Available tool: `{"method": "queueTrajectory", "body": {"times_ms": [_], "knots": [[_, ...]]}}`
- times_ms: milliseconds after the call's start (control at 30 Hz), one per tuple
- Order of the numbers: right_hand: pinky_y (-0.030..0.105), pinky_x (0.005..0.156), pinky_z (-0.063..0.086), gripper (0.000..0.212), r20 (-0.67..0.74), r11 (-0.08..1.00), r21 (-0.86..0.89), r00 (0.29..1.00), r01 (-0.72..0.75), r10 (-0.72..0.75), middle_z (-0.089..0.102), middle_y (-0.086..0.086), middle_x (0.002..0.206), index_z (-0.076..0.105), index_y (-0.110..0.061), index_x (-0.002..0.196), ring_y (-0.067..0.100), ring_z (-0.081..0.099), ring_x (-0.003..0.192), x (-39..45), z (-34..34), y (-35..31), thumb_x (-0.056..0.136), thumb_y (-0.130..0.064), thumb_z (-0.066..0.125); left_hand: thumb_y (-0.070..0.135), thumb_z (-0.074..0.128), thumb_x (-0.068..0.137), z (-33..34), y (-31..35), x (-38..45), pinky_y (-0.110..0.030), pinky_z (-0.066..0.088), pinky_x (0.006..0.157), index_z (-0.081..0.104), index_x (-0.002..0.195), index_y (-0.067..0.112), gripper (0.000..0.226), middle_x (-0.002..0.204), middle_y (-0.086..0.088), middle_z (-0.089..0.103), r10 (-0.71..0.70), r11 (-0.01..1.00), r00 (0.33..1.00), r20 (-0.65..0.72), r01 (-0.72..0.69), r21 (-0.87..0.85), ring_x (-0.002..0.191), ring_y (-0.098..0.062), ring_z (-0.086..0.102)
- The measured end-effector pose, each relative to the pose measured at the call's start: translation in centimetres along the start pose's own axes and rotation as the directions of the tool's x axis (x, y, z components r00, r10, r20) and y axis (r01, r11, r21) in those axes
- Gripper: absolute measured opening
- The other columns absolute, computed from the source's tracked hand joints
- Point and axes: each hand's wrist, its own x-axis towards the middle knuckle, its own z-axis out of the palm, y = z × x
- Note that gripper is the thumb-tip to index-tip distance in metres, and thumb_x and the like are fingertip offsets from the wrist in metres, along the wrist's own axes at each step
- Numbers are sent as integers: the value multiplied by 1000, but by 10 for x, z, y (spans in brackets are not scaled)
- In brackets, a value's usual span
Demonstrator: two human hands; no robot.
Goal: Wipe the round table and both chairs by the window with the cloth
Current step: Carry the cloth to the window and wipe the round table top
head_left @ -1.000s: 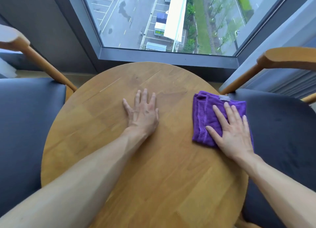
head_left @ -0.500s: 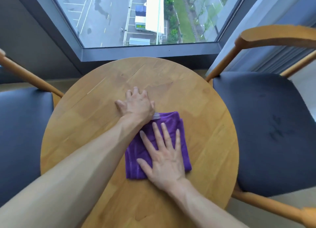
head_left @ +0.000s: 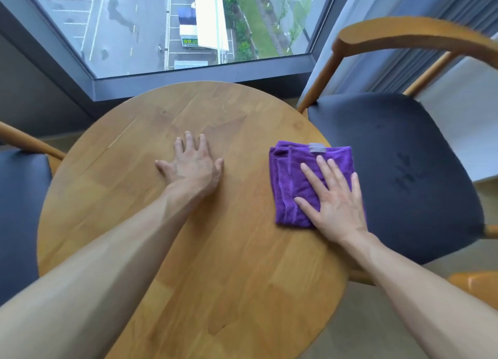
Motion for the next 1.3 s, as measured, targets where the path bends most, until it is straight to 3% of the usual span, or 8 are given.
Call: {"method": "queueTrajectory", "body": {"times_ms": [133,267,400,500,700,967,1133,1300], "knots": [[58,119,6,69,-24,999,19,999,-33,34,3,-8,165,3,-48,152,14,-3,152,-9,4,-8,89,-75,15,51,40,100,13,-4,-21,-74,12,112,11,158,30,68,167,-2,0,25,999,998,-58,-26,-24,154,-27,0],[59,119,6,70,-31,999,23,998,-47,48,2,-6,165,4,-47,153,17,-2,152,-30,8,-28,90,-73,19,45,43,100,24,-1,-51,-73,11,113,22,154,29,60,165,-6,9,24,997,997,-78,-30,-76,152,-30,5],[61,118,4,72,-71,997,71,997,-12,17,6,-4,165,12,-44,153,20,0,152,-65,15,-66,88,-72,28,35,46,101,25,7,-78,-64,22,113,49,140,26,40,152,-4,37,-3,926,977,-213,-78,-369,143,-25,31],[63,116,5,73,-82,992,104,995,72,-64,10,-2,165,18,-43,153,23,3,152,-94,23,-100,87,-70,34,32,45,101,24,24,-96,-50,31,113,56,137,24,38,147,1,47,-2,837,971,-240,-129,-532,136,-21,43],[65,115,6,69,-55,975,68,977,210,-206,10,-3,165,17,-46,152,19,4,152,-105,23,-79,88,-70,30,41,42,103,36,37,-133,-51,31,111,59,134,27,38,144,3,50,57,892,983,-174,-129,-433,134,-22,45],[61,118,3,68,-26,995,86,998,-59,62,3,-6,165,10,-48,152,17,-3,152,-107,20,-22,89,-73,21,35,45,104,57,-1,-171,-36,33,112,50,144,21,42,151,-3,44,113,898,982,-152,-166,-408,139,-24,39],[64,116,4,68,-22,967,130,974,-220,224,1,0,165,9,-42,154,23,-3,152,-142,22,-63,93,-66,25,34,48,103,70,-14,-186,-33,26,114,48,145,25,43,151,-3,41,191,912,967,-166,-238,-335,142,-21,34],[66,115,1,70,32,945,139,955,-295,294,-3,4,165,5,-35,156,28,-6,152,-176,19,-126,94,-61,27,31,49,102,69,-20,-200,-38,30,115,49,144,25,43,152,-4,42,212,877,957,-198,-276,-394,139,-25,39]]}}
